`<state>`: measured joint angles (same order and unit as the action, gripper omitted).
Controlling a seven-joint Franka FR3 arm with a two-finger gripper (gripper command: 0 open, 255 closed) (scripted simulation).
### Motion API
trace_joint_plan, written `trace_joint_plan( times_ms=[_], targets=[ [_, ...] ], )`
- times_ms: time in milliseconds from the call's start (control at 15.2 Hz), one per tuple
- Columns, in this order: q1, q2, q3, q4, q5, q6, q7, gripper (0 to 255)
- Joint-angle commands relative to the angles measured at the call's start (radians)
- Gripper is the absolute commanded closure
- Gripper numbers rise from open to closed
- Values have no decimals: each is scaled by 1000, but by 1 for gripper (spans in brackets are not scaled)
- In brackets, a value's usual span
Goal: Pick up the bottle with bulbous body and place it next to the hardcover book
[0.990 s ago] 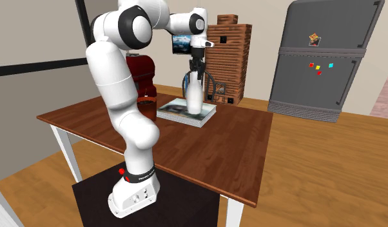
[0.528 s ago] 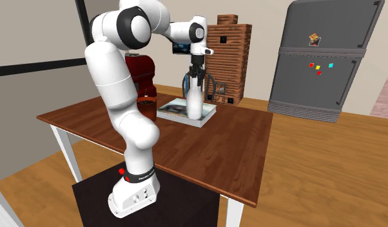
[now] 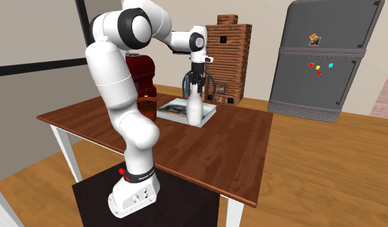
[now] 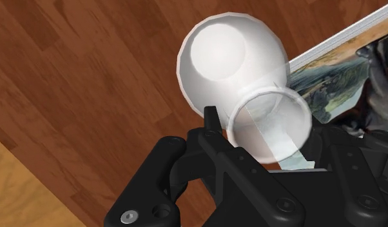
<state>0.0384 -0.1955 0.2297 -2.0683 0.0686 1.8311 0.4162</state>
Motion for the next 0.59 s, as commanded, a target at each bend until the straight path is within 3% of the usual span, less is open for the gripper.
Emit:
trace_joint_plan(
  times_ms=[0,528],
  targets=[
    [1,2,2,-26,1,29,1,255],
    [3,26,7,-111,-1,137,2,255]
  ],
)
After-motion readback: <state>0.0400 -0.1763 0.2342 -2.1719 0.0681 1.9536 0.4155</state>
